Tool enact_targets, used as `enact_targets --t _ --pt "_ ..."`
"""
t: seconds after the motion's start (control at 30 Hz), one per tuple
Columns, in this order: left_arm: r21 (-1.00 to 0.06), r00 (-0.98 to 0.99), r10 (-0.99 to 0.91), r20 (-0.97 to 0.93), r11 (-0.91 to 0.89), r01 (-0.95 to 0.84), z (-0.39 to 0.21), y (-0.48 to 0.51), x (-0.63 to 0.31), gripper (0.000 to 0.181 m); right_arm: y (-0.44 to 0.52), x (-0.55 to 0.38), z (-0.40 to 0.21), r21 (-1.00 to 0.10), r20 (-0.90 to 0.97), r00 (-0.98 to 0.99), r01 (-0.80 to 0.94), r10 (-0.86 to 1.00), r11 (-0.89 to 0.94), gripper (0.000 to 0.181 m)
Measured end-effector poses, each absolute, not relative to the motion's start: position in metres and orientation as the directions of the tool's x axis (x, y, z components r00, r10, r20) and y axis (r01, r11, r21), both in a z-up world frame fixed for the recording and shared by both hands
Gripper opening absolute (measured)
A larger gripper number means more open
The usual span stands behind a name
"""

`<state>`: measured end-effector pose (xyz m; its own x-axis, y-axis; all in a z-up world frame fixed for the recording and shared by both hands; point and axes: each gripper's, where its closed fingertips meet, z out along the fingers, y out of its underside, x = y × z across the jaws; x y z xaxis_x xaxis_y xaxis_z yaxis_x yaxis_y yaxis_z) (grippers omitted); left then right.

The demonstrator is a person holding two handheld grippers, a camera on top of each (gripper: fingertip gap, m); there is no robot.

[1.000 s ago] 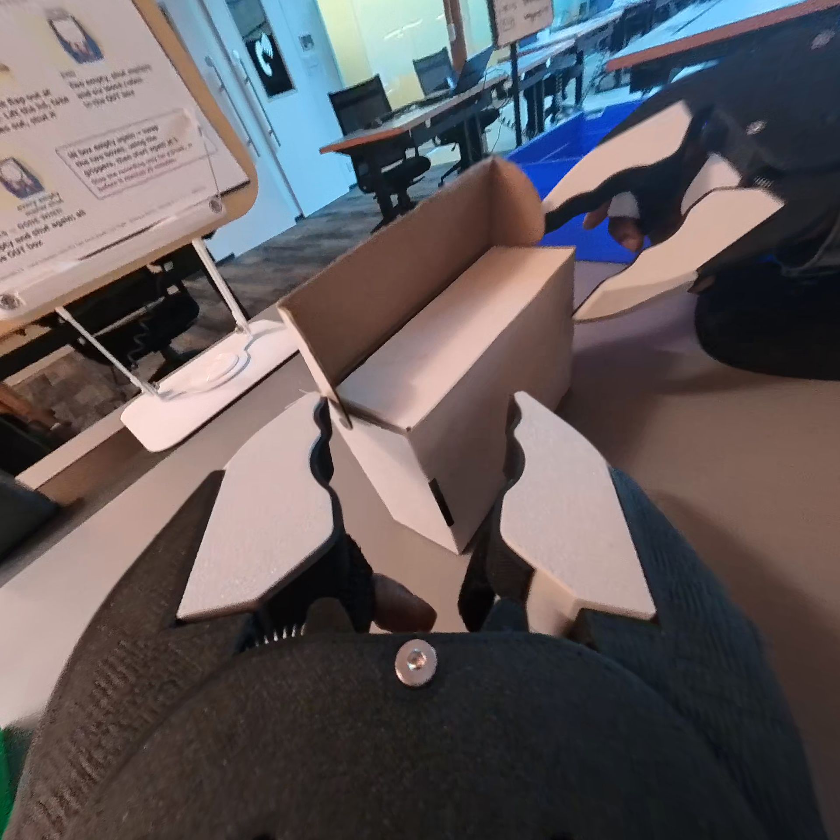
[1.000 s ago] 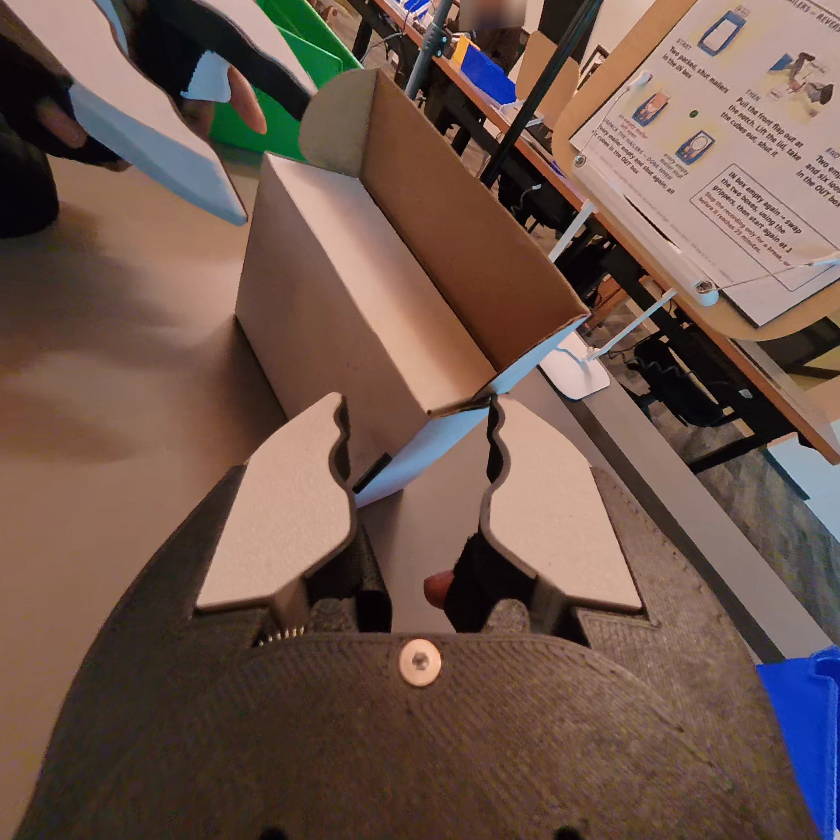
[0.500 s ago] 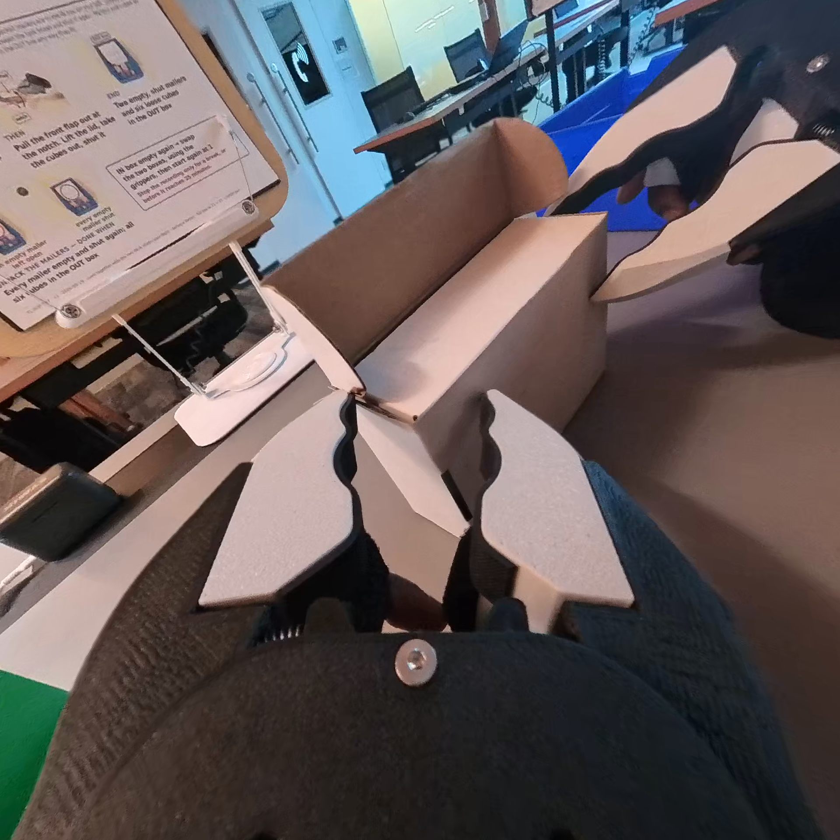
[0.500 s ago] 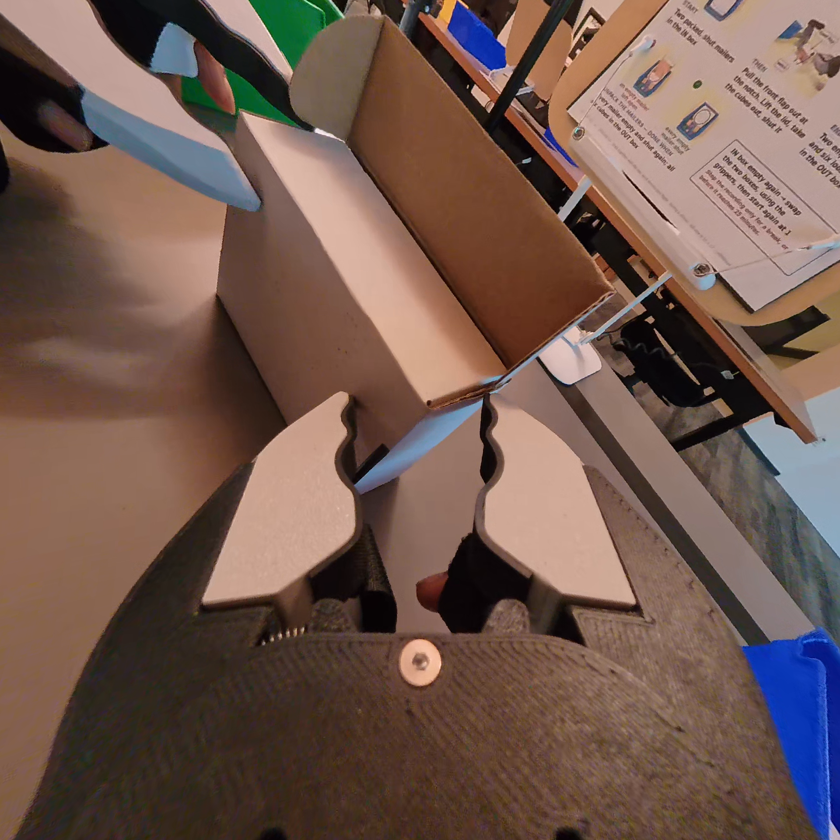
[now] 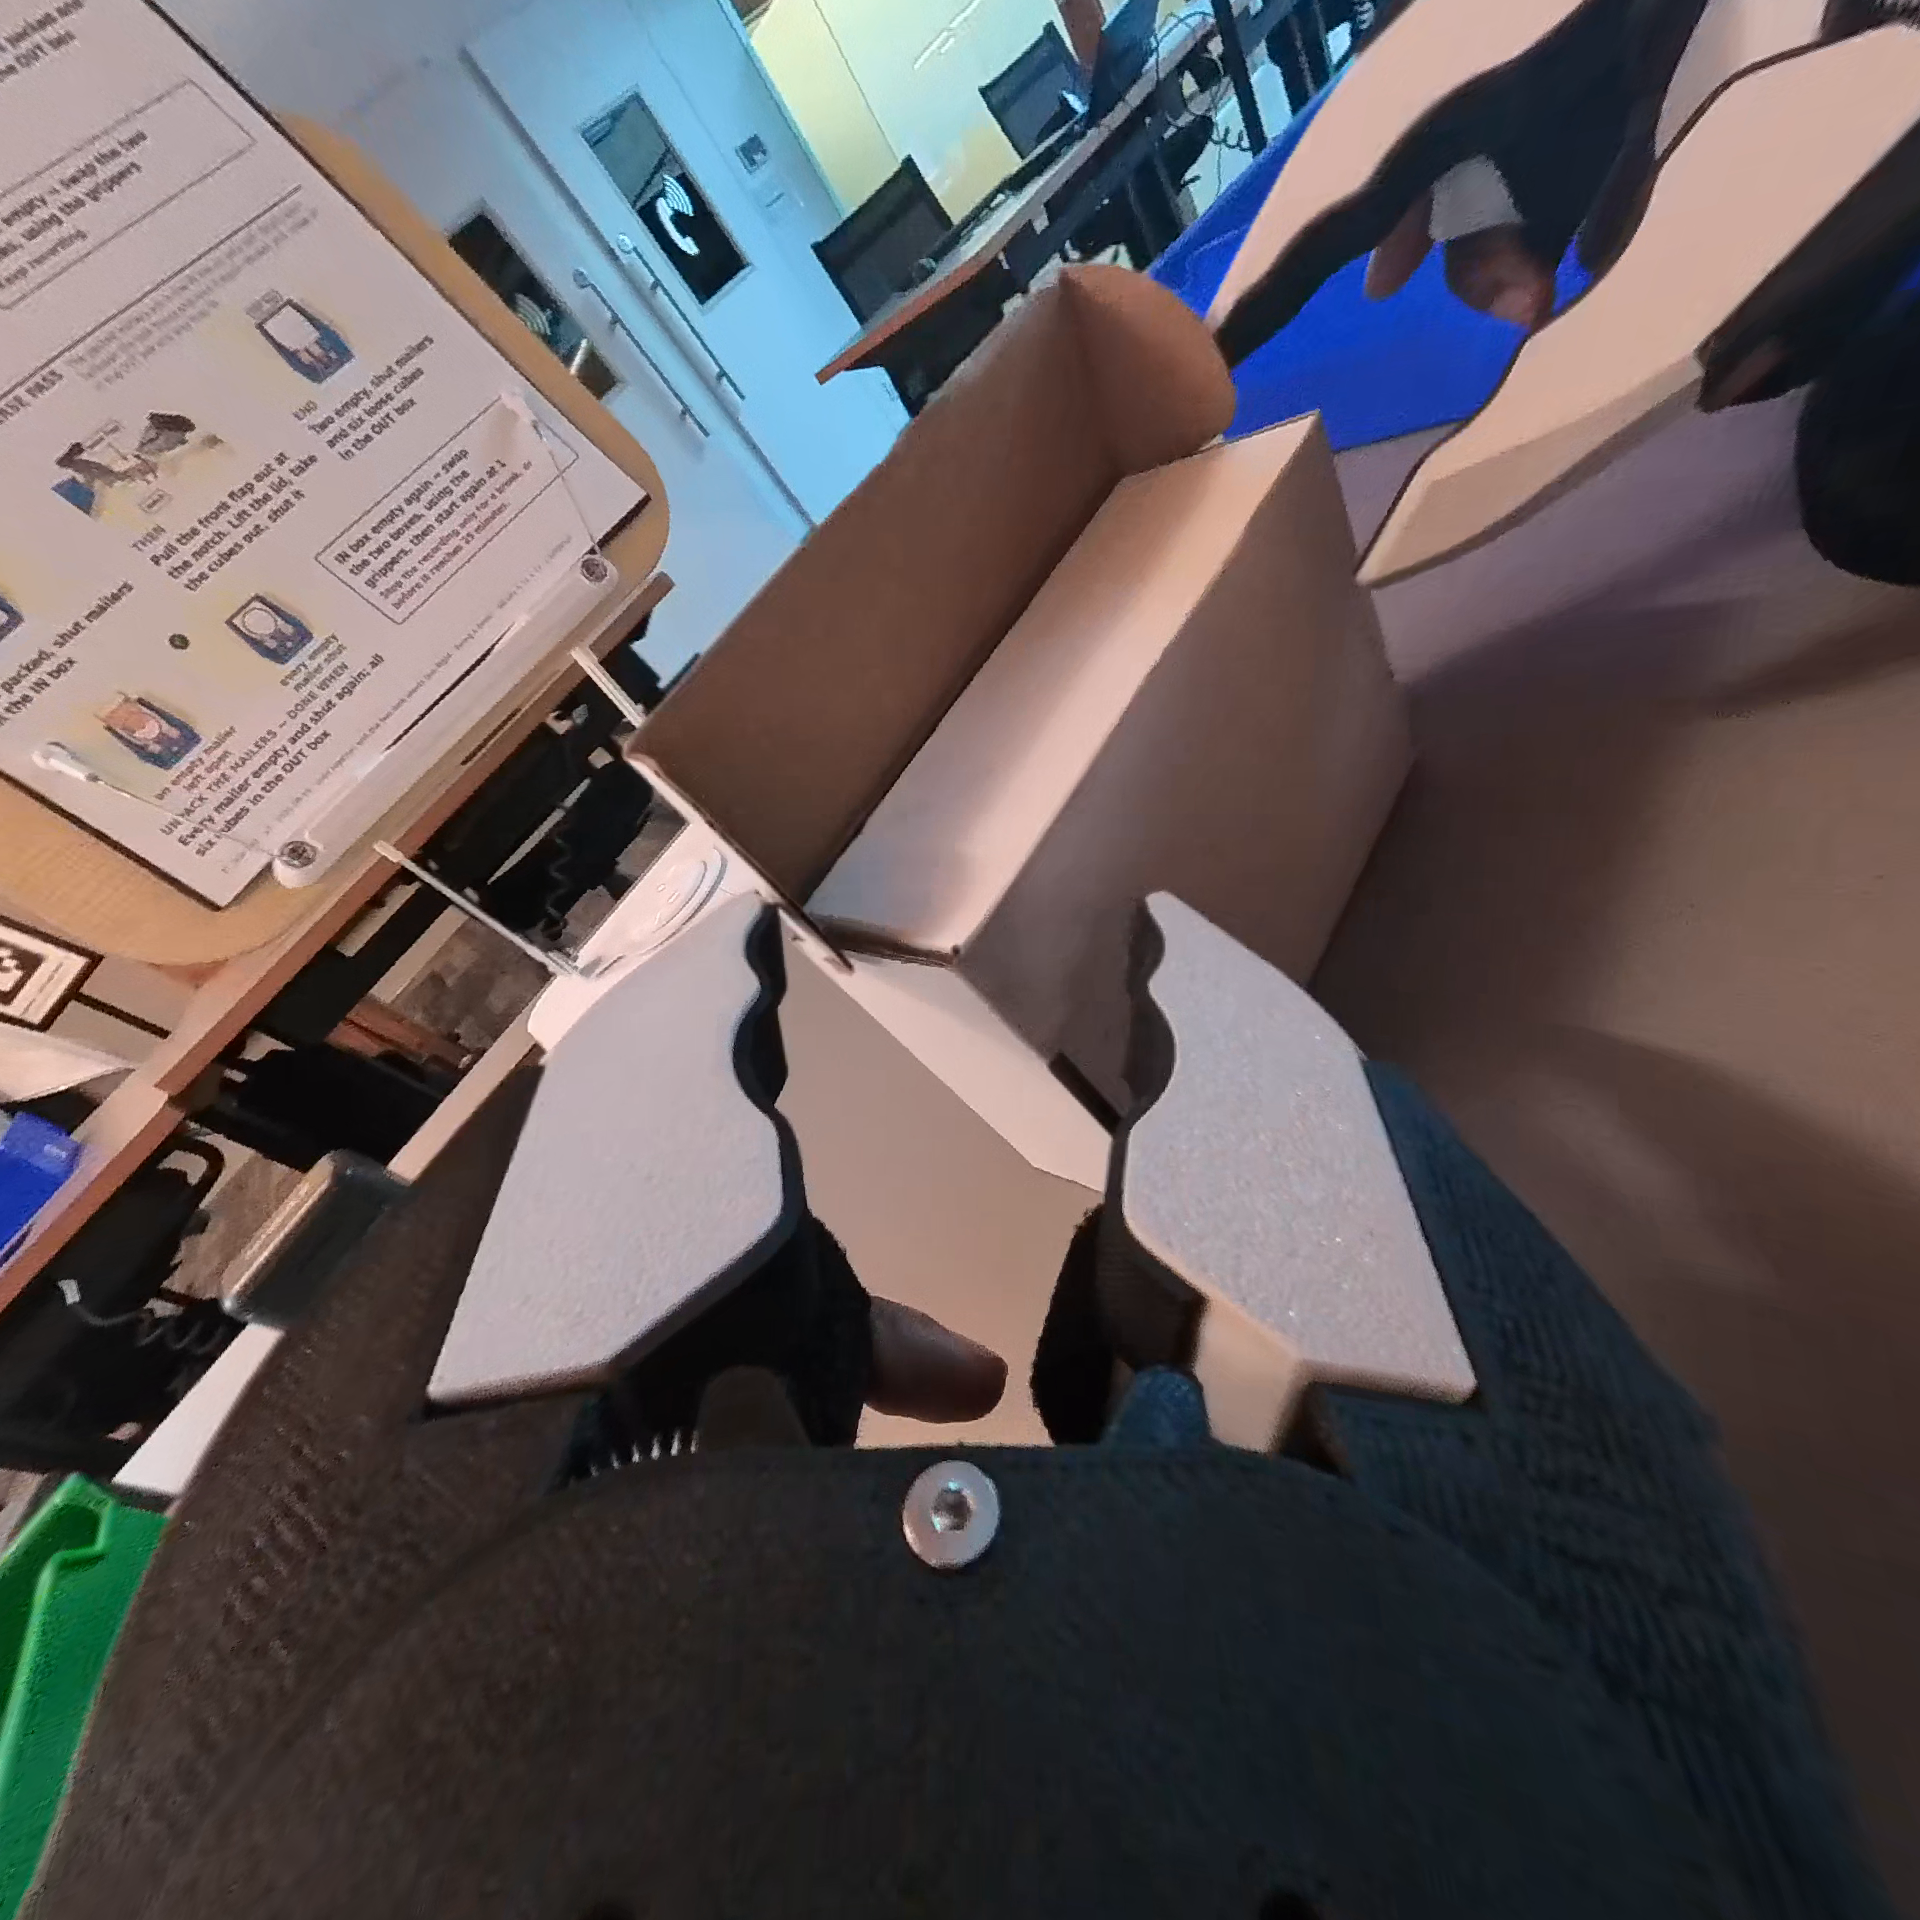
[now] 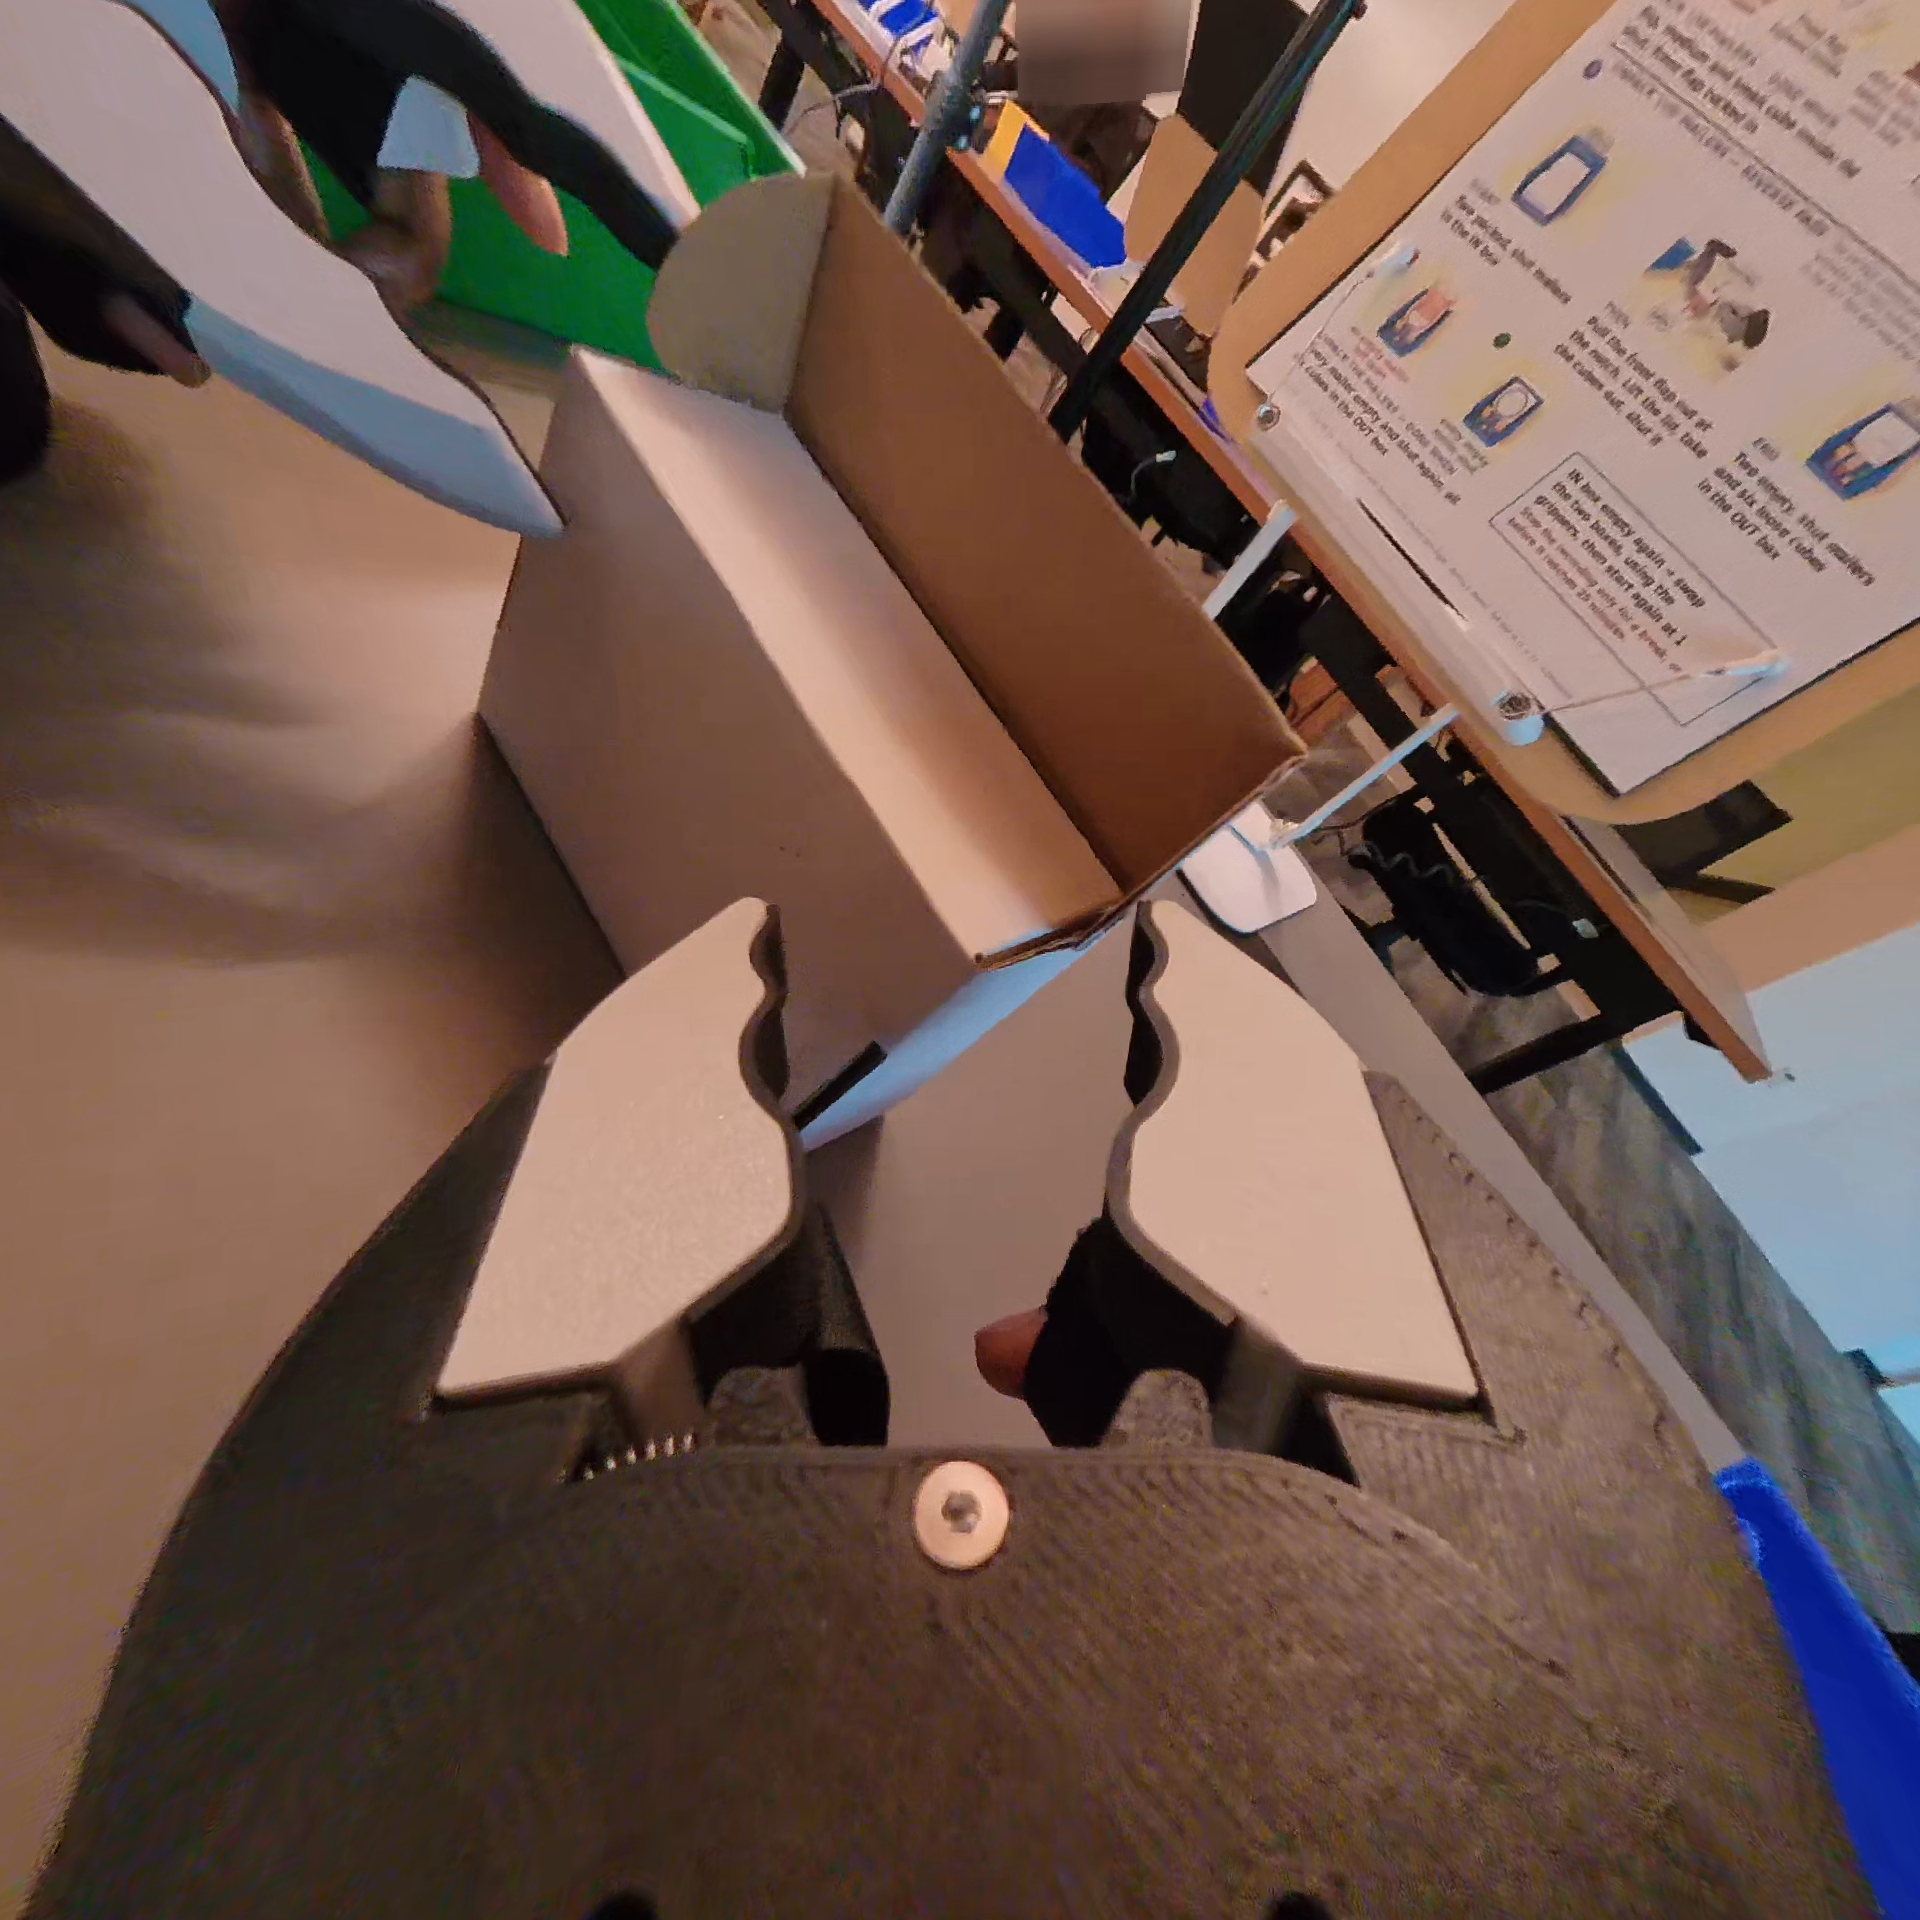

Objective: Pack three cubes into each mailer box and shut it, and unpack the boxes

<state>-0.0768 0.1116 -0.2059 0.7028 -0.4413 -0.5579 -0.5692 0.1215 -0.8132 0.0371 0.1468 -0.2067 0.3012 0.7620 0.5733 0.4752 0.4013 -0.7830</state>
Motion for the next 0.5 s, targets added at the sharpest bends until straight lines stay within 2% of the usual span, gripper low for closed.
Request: enact_targets --t 0.23,0.5 --pt "-0.820 0.709 -0.447 -0.546 0.112 -0.561 -0.2049 0.1129 -0.0733 0.063 0.1480 0.0365 -0.2079 -0.758 0.604 0.300 0.501 0.738 0.417 0.055" --pt "-0.727 0.630 -0.406 -0.662 0.142 -0.672 -0.2103 0.1112 -0.0718 0.063 0.1500 0.0386 -0.2115 -0.731 0.631 0.291 0.534 0.720 0.424 0.054"
